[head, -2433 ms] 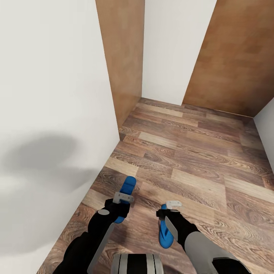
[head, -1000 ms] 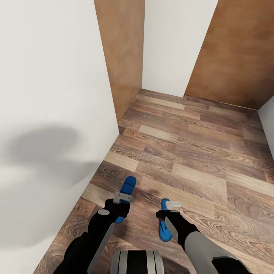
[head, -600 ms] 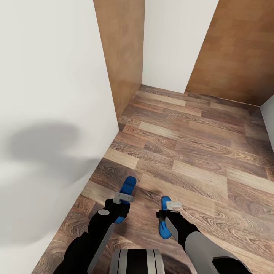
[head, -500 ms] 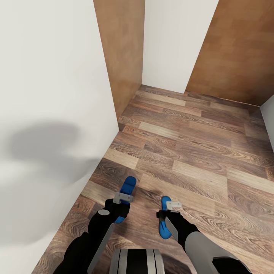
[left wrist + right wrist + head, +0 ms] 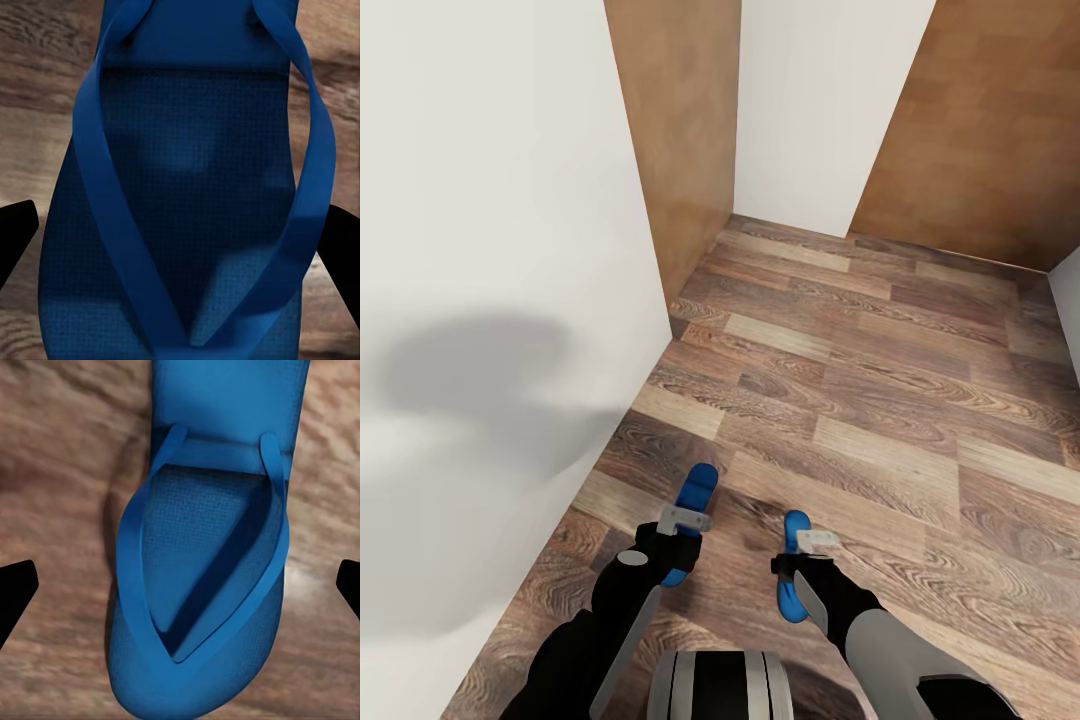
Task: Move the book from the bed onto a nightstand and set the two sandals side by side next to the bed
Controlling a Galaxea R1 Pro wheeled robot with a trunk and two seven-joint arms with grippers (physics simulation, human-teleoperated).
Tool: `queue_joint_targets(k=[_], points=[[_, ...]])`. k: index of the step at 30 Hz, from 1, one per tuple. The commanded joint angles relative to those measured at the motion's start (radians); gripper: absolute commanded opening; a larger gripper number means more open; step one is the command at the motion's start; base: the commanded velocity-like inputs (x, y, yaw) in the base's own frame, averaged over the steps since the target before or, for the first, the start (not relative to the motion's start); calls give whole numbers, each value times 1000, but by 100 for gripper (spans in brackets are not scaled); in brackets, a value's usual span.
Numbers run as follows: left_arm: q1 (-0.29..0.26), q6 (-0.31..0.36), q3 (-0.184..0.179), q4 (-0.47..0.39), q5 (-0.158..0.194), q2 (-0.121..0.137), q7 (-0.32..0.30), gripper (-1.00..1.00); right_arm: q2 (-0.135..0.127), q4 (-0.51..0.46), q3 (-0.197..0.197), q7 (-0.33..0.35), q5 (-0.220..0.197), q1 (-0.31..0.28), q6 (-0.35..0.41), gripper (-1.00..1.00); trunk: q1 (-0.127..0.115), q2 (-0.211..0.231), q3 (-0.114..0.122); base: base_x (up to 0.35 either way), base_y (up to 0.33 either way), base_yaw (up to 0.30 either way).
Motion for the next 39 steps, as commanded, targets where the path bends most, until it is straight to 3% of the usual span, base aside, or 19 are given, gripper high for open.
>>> queue_joint_targets(k=[1, 8, 28, 33, 39], points=[[-1, 4, -1, -1, 9, 0, 9, -100, 0, -2, -2, -3, -1, 0, 6, 100, 0, 0, -1, 0, 0, 0], [-1, 3, -2, -1, 9, 0, 10, -100, 0, -2, -3, -3, -1, 0, 6, 100, 3, -2, -24, 0, 0, 0], [-1, 3, -2, -1, 9, 1, 9, -100, 2, -17, -2, -3, 3, -4, 6, 100, 3, -2, -24, 0, 0, 0], [-1, 4, -2, -1, 9, 1, 9, -100, 3, -18, -2, -3, 3, -9, 6, 100, 5, -3, -43, 0, 0, 0], [-1, 3, -2, -1, 9, 1, 9, -100, 3, -18, -2, -3, 3, -21, 6, 100, 5, -3, -43, 0, 0, 0]])
